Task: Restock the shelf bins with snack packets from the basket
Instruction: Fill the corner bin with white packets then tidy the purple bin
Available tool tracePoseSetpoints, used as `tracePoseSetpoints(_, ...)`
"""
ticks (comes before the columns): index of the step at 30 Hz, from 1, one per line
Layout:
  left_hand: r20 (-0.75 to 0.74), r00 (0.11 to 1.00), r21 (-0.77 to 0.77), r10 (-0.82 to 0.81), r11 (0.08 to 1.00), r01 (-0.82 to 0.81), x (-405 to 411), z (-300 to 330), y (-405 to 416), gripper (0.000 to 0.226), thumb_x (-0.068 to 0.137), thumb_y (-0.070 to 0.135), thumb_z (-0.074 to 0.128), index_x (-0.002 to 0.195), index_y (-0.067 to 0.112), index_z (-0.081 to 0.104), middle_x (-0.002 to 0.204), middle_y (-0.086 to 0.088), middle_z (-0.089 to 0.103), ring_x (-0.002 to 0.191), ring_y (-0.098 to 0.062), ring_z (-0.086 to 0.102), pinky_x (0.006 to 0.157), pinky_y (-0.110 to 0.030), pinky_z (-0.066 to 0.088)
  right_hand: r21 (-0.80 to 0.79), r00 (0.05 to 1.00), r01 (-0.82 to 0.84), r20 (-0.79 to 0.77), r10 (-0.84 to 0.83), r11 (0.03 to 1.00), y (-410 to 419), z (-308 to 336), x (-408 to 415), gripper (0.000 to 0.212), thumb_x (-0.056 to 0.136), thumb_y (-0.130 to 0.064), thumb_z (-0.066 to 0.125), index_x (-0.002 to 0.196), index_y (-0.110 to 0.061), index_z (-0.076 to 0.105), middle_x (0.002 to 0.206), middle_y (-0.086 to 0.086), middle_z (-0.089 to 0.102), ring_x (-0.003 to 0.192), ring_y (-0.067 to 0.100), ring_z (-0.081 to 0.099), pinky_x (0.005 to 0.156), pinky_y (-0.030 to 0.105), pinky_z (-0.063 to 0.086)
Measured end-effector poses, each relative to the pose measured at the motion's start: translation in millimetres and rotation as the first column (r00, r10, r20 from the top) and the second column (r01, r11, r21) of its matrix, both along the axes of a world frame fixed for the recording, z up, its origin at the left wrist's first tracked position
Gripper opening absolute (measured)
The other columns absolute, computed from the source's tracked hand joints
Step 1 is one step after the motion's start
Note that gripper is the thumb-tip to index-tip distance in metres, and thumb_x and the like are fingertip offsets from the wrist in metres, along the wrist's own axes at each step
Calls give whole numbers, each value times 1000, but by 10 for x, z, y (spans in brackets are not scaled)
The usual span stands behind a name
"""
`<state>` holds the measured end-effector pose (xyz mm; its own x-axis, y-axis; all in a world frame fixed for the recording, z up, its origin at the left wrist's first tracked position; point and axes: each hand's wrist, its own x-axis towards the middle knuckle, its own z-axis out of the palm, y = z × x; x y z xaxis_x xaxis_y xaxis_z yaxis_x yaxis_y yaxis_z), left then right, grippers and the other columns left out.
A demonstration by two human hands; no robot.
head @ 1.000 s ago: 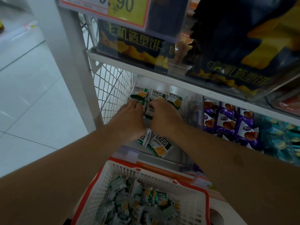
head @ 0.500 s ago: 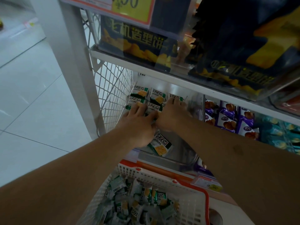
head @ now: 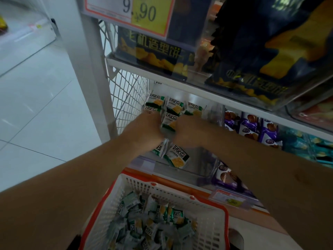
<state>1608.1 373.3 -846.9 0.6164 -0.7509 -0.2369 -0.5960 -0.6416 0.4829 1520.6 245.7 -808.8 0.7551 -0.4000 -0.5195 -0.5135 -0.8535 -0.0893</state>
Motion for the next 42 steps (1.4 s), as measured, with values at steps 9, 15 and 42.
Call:
tracePoseSetpoints(9, -53, 994, 276, -98, 955, 109, -108, -152, 23, 35, 70, 42, 71, 100, 28, 58, 108, 4, 55, 111, -23, 53, 85, -42, 53, -105, 989, -103, -120, 90, 989, 258, 49, -130, 26, 82, -8, 69, 64, -13, 51, 64, 3, 49, 58, 18, 53, 57, 26, 49)
tracePoseSetpoints(15, -19, 999, 129, -29, 991, 31, -117, -183, 74, 22, 82, 21, 77, 97, 17, 60, 98, 0, 55, 82, -17, 60, 63, -31, 48, -279, 994, -96, -75, 78, 955, -2, 213, 7, 17, 88, -12, 68, 104, -4, 66, 88, 6, 63, 86, 26, 66, 72, 36, 58)
tracePoseSetpoints(42, 228, 972, 225, 58, 968, -110, -129, 2, 78, 40, 93, 17, 61, 127, 6, 43, 74, -2, 44, 75, -24, 56, 66, -39, 52, 407, 926, 365, -68, -371, 838, 375, -291, 133, 26, 102, -18, 60, 85, 1, 69, 92, 21, 78, 72, 27, 73, 81, 44, 65)
